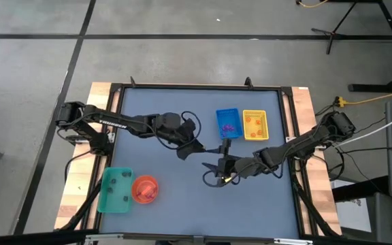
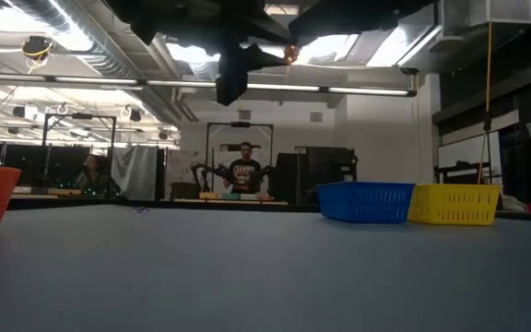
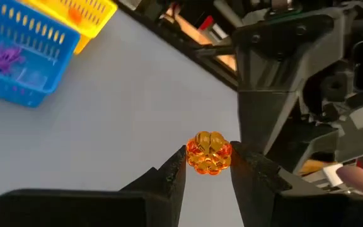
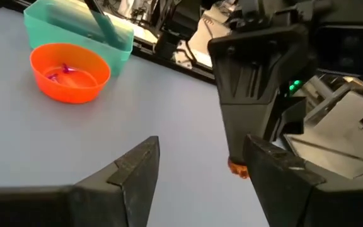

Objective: Sort Halloween decoration
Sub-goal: Put the orange pumpkin toy into the yellow box

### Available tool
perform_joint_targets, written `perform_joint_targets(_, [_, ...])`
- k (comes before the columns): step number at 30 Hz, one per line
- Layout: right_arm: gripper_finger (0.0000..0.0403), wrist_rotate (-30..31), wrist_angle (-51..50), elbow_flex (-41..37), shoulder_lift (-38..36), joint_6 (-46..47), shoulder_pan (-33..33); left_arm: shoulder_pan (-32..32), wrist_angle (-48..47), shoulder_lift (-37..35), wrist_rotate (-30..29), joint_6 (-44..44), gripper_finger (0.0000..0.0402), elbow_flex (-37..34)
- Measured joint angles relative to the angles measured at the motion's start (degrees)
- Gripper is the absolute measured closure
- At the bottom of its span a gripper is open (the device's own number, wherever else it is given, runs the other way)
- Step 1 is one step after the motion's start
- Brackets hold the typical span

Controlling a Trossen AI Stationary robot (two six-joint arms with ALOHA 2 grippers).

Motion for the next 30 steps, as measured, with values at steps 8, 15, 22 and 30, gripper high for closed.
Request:
perform_joint_targets(8, [0.0169, 2.3, 2.3, 0.0, 0.0, -6.4, 0.1, -0.7, 2.6, 0.0, -0.4, 0.0, 0.0301, 0.0])
perform_joint_targets(15, [0.0169, 2.3, 2.3, 0.0, 0.0, -8.2, 0.1, -0.7, 2.7, 0.0, -0.2, -0.1, 0.0301, 0.0])
perform_joint_targets(22, [0.0169, 2.7, 4.8, 0.0, 0.0, -10.0, 0.6, -0.7, 2.9, 0.0, 0.1, -0.1, 0.0301, 0.0])
perform_joint_targets(30, [0.0169, 9.5, 7.0, 0.0, 0.0, -17.9, 3.7, -0.8, 2.9, 0.0, 0.3, -0.1, 0.0301, 0.0])
